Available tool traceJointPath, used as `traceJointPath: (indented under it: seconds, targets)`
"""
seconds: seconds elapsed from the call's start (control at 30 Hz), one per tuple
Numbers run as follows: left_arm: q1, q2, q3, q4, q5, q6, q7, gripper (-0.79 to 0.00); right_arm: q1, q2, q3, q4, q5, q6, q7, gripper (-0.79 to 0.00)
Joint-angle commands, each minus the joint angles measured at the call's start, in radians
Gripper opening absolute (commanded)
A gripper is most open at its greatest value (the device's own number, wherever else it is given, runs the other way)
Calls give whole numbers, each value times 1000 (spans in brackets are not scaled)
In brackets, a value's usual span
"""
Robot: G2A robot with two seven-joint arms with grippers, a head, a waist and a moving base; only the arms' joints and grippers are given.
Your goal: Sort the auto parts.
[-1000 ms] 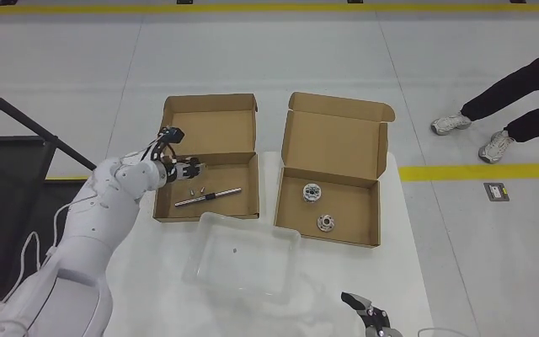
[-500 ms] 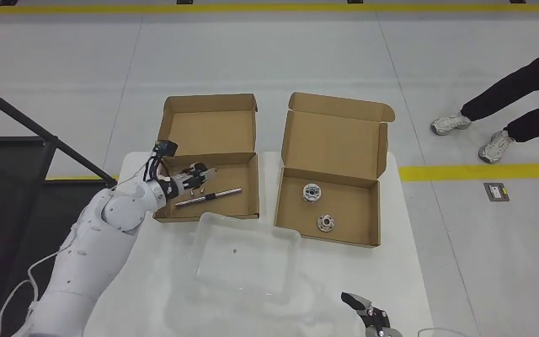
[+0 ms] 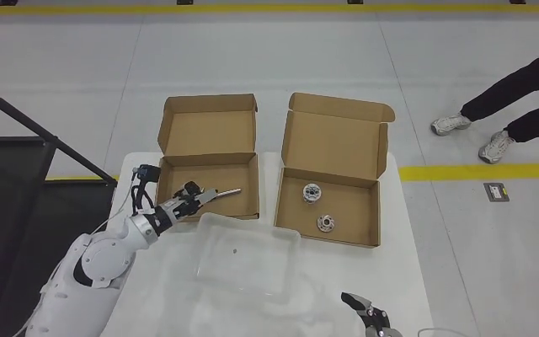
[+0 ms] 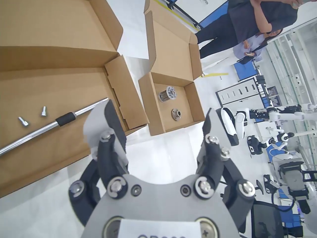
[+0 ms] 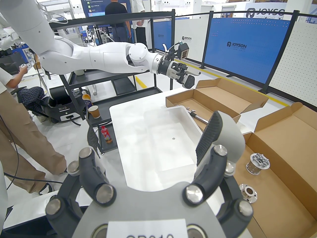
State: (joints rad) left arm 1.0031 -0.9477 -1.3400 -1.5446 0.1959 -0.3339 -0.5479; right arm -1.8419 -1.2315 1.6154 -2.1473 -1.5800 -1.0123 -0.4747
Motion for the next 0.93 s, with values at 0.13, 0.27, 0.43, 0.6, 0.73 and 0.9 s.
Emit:
traceJointPath:
  seconds: [0.13,0.27,0.43,0.6,0.73,0.9]
  targets:
    - [0,0,0,0,0,0,0,0,0,0,0,0,0,0,0,0]
    - [35,-3,-20,-2,-42,-59,73,0,0,0,0,0,0,0,0,0]
    - [103,-15,-34,-36,-110,-77,245,0,0,0,0,0,0,0,0,0]
    - [200,-33,-29,-104,-68,-6,497,0,0,0,0,0,0,0,0,0]
    - [248,-55,18,-144,-56,83,673,0,0,0,0,0,0,0,0,0]
    - [253,-67,50,-157,-65,129,742,-1,0,0,0,0,0,0,0,-1]
